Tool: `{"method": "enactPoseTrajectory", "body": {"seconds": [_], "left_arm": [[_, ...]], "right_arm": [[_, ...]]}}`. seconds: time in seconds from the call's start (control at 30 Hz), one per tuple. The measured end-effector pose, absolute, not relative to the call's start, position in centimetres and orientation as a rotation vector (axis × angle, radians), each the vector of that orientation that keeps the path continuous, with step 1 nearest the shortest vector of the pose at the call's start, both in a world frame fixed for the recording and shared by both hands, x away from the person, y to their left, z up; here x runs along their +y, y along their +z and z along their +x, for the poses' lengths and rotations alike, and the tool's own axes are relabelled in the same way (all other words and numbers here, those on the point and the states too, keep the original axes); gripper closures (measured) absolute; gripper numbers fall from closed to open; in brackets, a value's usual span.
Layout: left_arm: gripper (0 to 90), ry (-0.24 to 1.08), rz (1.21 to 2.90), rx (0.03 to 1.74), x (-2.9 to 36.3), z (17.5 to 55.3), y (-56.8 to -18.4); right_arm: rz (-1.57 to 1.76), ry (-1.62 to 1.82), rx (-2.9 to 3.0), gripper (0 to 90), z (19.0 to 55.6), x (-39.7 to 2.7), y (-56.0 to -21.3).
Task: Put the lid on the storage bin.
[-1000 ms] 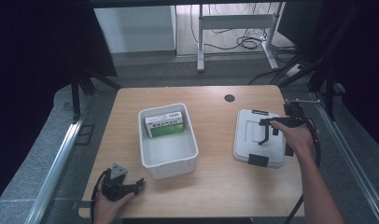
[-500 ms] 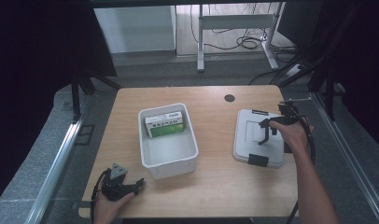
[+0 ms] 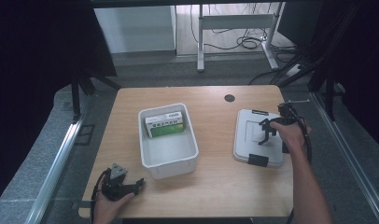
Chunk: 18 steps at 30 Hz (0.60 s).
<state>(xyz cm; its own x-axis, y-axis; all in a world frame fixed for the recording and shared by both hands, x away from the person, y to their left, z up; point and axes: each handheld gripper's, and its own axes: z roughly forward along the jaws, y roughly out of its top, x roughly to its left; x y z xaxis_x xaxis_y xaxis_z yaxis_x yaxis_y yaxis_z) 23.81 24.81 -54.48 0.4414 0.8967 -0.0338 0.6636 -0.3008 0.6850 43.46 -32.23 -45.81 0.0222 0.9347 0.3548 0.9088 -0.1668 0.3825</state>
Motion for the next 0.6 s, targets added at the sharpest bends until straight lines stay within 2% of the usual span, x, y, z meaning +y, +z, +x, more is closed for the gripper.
{"method": "enactPoseTrajectory", "body": {"seconds": [0.13, 0.17, 0.2, 0.23, 0.6], "left_arm": [[14.3, 0.477, 2.064, 1.304, 24.81, 23.81, -54.48], [14.3, 0.477, 2.064, 1.304, 24.81, 23.81, -54.48], [14.3, 0.477, 2.064, 1.304, 24.81, 23.81, -54.48], [14.3, 0.477, 2.064, 1.304, 24.81, 23.81, -54.48], [14.3, 0.477, 2.064, 1.304, 24.81, 23.81, -54.47]], "right_arm": [[2.283, 0.791, 2.003, 71.6, 43.77, -32.43, -46.37], [2.321, 0.769, 2.008, 77.4, 43.89, -32.60, -46.61], [2.321, 0.769, 2.008, 77.4, 43.89, -32.60, -46.61], [2.371, 0.770, 2.008, 82.0, 44.00, -32.70, -46.63], [2.452, 0.783, 1.966, 84.6, 44.04, -32.52, -46.37]]}}
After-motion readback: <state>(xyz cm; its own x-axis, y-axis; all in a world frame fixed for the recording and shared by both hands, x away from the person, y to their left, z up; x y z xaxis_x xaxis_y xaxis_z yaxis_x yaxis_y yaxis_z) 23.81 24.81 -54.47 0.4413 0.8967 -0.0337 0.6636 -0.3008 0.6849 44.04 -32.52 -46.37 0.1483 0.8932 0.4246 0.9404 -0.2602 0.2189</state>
